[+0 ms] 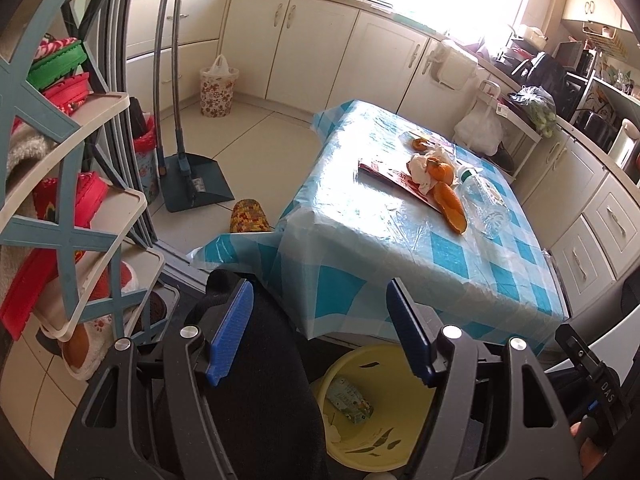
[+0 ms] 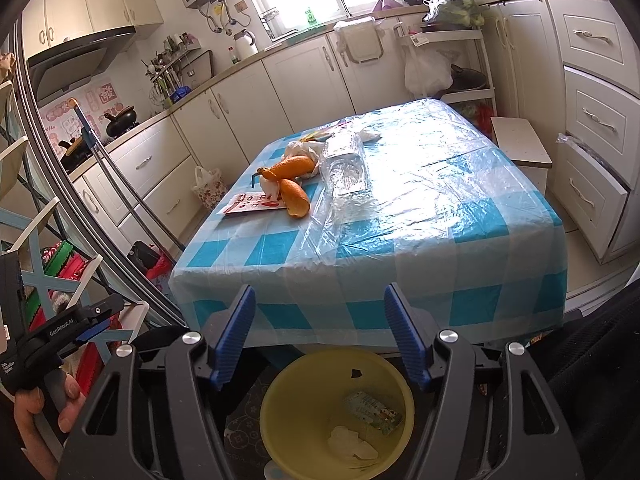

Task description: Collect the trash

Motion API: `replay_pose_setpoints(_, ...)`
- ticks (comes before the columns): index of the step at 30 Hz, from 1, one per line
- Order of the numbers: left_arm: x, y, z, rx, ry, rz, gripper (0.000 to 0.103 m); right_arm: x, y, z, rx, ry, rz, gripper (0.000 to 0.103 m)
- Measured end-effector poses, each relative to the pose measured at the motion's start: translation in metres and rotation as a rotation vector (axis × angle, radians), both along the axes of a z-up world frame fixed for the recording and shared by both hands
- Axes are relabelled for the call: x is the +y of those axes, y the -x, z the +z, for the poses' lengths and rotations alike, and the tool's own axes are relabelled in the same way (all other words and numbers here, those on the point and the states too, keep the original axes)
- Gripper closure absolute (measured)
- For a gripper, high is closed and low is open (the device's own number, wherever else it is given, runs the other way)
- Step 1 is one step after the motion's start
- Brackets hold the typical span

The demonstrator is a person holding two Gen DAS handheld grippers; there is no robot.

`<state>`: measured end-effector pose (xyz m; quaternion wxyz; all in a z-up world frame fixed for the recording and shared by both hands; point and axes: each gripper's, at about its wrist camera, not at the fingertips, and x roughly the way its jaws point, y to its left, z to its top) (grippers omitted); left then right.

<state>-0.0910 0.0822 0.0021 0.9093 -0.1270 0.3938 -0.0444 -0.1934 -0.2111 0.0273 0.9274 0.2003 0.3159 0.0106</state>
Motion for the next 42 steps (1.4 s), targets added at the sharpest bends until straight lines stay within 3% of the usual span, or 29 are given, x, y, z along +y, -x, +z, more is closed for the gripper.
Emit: replay_pose_setpoints(42,0.0081,-0.0027,-0.0057,0.026,0.032,0.028,0.035,-0.0008,0.0003,0.0010,-0.002,-0.001,-0.002,0.038)
